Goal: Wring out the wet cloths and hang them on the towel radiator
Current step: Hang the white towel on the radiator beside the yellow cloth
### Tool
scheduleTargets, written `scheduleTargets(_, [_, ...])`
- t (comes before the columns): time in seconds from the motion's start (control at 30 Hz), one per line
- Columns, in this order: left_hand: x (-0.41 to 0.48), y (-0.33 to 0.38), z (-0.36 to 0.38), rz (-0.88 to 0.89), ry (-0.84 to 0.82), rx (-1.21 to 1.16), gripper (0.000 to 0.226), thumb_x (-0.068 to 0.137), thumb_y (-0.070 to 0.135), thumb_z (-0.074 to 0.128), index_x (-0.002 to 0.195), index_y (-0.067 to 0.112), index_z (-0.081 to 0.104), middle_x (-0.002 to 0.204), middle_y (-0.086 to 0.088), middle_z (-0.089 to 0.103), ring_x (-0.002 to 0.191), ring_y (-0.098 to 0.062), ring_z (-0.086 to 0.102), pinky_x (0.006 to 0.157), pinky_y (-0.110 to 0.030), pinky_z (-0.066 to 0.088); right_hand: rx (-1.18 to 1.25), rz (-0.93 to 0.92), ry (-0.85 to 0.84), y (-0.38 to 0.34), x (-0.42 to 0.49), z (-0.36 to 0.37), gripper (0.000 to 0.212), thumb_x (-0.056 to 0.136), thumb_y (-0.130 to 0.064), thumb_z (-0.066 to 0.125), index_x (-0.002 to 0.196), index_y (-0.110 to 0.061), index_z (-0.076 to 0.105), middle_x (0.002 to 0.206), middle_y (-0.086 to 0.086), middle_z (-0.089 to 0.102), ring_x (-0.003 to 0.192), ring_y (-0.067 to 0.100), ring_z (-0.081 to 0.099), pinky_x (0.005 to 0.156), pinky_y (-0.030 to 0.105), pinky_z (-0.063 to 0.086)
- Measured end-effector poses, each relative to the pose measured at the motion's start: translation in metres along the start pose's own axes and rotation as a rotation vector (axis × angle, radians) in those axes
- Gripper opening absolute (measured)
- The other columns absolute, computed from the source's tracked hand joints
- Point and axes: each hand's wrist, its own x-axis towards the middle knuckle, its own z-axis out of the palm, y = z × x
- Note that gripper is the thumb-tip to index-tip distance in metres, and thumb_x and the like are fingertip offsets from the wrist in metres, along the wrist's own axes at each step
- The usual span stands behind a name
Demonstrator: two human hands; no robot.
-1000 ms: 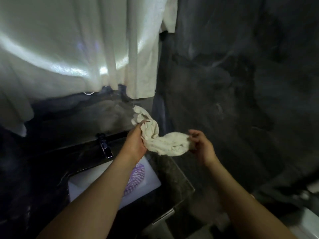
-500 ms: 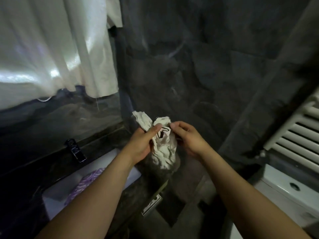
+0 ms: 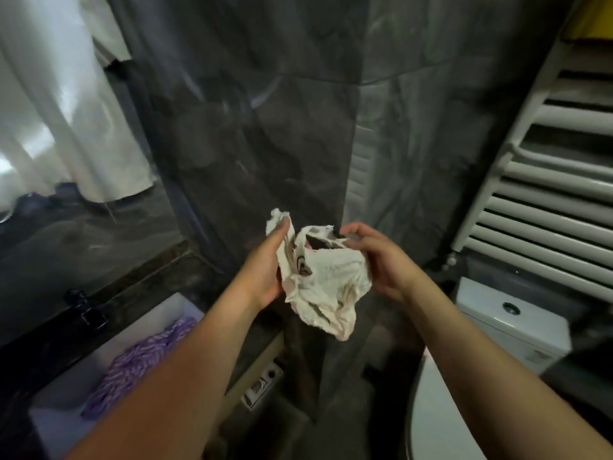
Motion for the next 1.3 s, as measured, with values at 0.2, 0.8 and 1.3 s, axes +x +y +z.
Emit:
scheduleTargets(0.2, [0.021, -0.036, 0.076, 0.131, 0.037, 0.217, 0.04, 0.103, 0.034, 0.052, 0.123, 0.002, 0.064, 0.116, -0.018, 0.071, 0.112, -0.028, 0.068, 0.099, -0.042, 0.051, -0.668, -0.082, 0.541, -0.013, -0.029, -0.061, 0.014, 0.092, -0.033, 0.057, 0.085, -0.02, 0.056, 0.085, 0.007, 0.059, 0.071, 0.015, 0.055, 0.065, 0.032, 0.045])
scheduleTargets(0.8, [0.096, -0.078, 0.2, 0.253, 0.025, 0.399, 0.036, 0.104, 0.042, 0.044, 0.102, 0.016, 0.069, 0.091, -0.008, 0.067, 0.083, -0.022, 0.066, 0.085, -0.048, 0.055, -0.793, -0.023, 0.854, -0.05, -0.131, -0.197, 0.014, 0.097, -0.031, 0.053, 0.099, -0.018, 0.057, 0.086, 0.004, 0.063, 0.081, 0.025, 0.059, 0.063, 0.03, 0.04])
scheduleTargets(1.3, [0.11, -0.089, 0.276, 0.125, -0.317, 0.411, 0.047, 0.107, 0.039, 0.031, 0.142, 0.013, 0.049, 0.127, -0.006, 0.062, 0.123, -0.018, 0.056, 0.101, -0.03, 0.048, -0.848, -0.282, 0.421, -0.084, -0.137, -0.177, 0.027, 0.092, -0.039, 0.068, 0.105, -0.015, 0.067, 0.09, 0.001, 0.07, 0.08, 0.011, 0.064, 0.074, 0.031, 0.051])
